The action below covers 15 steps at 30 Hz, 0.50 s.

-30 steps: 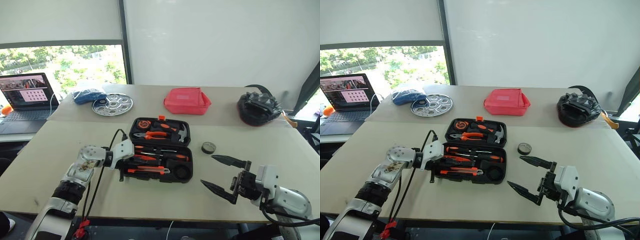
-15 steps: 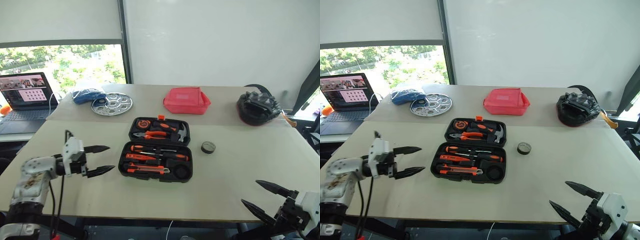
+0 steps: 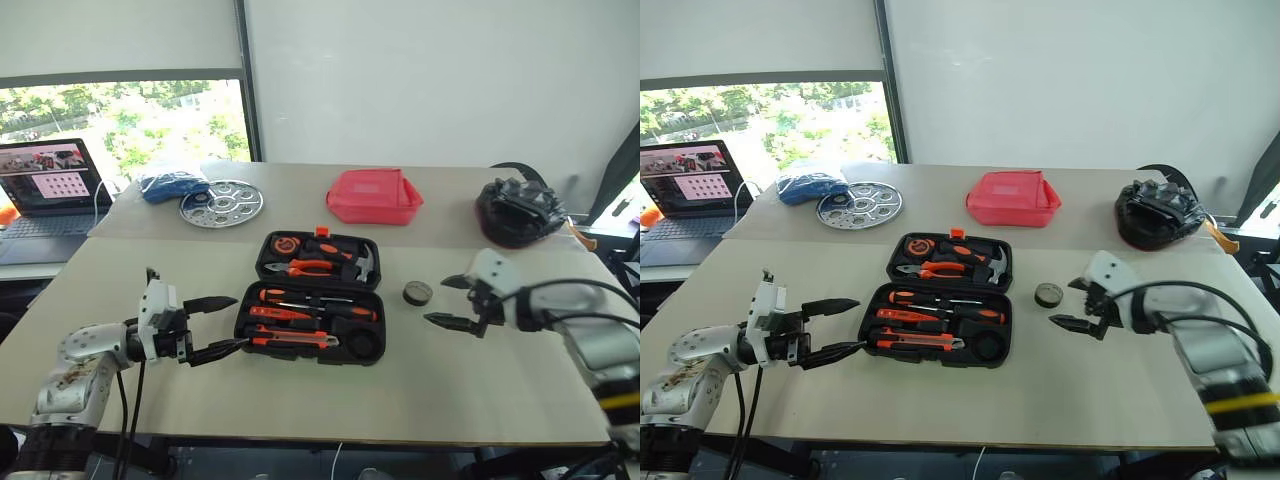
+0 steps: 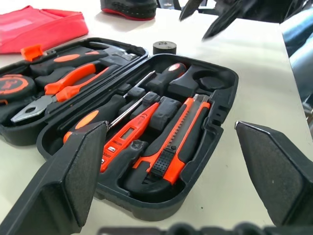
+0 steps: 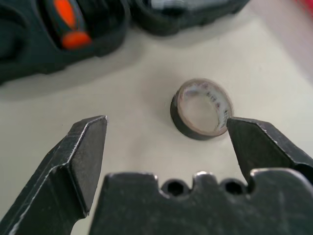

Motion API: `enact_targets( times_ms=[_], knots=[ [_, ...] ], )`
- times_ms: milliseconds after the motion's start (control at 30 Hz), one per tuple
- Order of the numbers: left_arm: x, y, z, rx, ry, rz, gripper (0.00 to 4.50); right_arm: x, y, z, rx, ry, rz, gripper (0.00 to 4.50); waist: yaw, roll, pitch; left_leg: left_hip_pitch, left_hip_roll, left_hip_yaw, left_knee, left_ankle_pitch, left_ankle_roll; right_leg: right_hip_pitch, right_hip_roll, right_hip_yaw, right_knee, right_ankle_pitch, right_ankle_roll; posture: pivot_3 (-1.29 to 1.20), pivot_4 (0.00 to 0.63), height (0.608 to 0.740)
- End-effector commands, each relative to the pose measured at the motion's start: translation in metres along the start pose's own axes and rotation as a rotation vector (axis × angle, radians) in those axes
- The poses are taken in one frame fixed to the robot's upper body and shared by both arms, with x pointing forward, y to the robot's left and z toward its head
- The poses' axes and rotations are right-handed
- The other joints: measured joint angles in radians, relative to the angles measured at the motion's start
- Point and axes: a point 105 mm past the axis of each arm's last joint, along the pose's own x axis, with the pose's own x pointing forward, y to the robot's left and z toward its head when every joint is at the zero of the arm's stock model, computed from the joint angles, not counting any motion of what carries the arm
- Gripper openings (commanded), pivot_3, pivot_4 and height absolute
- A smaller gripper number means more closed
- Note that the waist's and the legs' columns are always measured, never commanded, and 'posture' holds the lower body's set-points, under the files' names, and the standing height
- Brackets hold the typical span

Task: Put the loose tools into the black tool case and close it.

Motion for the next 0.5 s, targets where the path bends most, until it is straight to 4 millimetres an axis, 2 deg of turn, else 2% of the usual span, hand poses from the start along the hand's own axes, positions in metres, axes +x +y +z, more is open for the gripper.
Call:
enact_targets(
  times_ms=[33, 100, 167, 333, 500],
  knots=[
    [0.003, 0.002, 0.010, 0.037, -0.021, 0.001, 4.48, 0.011, -0.009, 0.000, -0.021, 0.079, 0.027, 4.50, 0.001, 0.000, 0.000, -0.002, 0.000, 0.000, 0.000, 0.000, 0.000, -0.002, -0.001, 0.000, 0.000, 0.000, 0.000, 0.00, 0.150, 0.740],
    [0.004, 0.001, 0.009, 0.036, -0.023, 0.005, 4.48, 0.022, -0.016, 0.004, -0.043, 0.093, 0.019, 4.50, 0.000, 0.000, 0.000, -0.006, -0.001, 0.000, 0.000, 0.000, 0.000, -0.006, -0.002, 0.000, 0.000, 0.000, 0.001, 0.00, 0.150, 0.740],
    [0.004, 0.000, 0.010, 0.037, -0.027, 0.009, 4.50, 0.029, -0.020, 0.009, -0.070, 0.089, 0.020, 3.97, -0.001, 0.000, 0.000, -0.008, -0.002, 0.001, 0.001, 0.000, 0.000, -0.008, -0.003, 0.000, 0.001, 0.001, 0.001, 0.00, 0.150, 0.740],
    [0.004, -0.004, 0.010, 0.035, -0.031, 0.017, 4.50, 0.036, -0.023, 0.012, -0.088, 0.107, 0.046, 2.37, -0.003, 0.000, 0.000, -0.007, -0.002, 0.001, 0.001, 0.000, 0.000, -0.008, -0.003, 0.000, 0.002, 0.001, 0.001, 0.00, 0.150, 0.740],
    [0.001, -0.005, 0.012, 0.038, -0.032, 0.018, 4.50, 0.032, -0.024, 0.018, -0.110, 0.073, 0.056, 0.57, -0.003, 0.000, 0.000, -0.007, -0.002, 0.001, 0.001, 0.000, -0.001, -0.008, -0.003, 0.000, 0.003, 0.001, 0.001, 0.00, 0.150, 0.740]
  ],
)
